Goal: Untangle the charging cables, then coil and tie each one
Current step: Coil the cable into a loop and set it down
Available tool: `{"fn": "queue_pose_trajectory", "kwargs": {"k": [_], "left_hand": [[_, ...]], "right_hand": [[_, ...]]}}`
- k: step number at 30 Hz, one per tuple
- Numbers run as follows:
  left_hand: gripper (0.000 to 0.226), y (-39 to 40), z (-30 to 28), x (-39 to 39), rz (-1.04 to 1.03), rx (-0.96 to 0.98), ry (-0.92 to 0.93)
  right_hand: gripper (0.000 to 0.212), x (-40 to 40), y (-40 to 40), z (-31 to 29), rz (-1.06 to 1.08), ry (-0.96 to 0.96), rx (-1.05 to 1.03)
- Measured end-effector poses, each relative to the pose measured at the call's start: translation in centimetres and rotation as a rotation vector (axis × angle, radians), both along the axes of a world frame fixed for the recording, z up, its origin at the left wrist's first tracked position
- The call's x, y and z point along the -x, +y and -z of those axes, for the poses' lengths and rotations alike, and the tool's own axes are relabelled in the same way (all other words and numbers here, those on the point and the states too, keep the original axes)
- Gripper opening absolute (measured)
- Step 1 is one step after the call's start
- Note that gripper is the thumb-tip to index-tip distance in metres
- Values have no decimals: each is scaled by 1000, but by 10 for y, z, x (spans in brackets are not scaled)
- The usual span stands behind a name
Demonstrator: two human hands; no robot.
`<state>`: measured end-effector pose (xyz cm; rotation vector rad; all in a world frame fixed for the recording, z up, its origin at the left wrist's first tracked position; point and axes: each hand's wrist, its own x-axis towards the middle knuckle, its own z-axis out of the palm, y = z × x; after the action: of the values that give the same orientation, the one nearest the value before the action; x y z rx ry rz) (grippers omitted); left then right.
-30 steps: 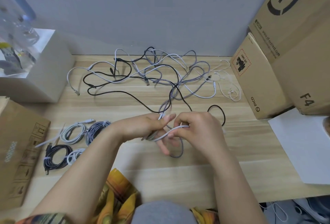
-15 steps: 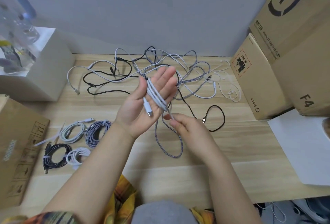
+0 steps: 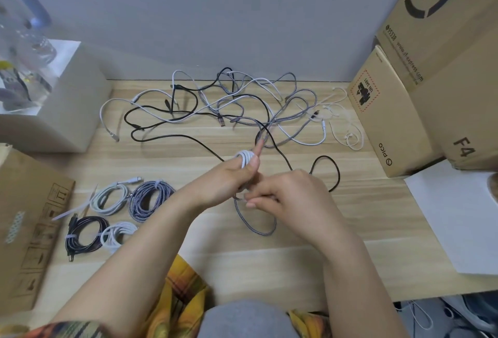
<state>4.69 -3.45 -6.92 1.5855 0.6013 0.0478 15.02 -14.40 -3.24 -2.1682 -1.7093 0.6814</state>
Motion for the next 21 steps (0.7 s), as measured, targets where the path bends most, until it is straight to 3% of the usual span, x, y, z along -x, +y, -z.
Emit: {"fn": "queue_pose_trajectory", "kwargs": {"k": [3, 7, 9, 13, 15, 17, 19, 21], "left_hand": [[55, -2, 1, 4, 155, 78, -1], [67, -3, 2, 5, 249, 237, -67], [78, -3, -3, 0, 265, 273, -40], [80, 4, -8, -4, 343, 390, -44], [76, 7, -9, -6, 394, 470, -106], [74, 10, -9, -11, 436, 553, -168], [76, 11, -9, -15, 470, 642, -214], [78, 10, -7, -17, 456, 695, -229]], "right_hand": [[4, -7, 0, 7, 120, 157, -142], [29, -8, -2, 18, 318, 469, -354], [32, -4, -1, 24, 340, 466, -429], [30, -7, 5, 29, 326, 441, -478], [32, -11, 6, 30, 223, 582, -439], [18, -12, 8, 29, 198, 749, -426], [14, -11, 10, 29, 256, 756, -479], [26, -7, 13, 30, 333, 729, -509]]}}
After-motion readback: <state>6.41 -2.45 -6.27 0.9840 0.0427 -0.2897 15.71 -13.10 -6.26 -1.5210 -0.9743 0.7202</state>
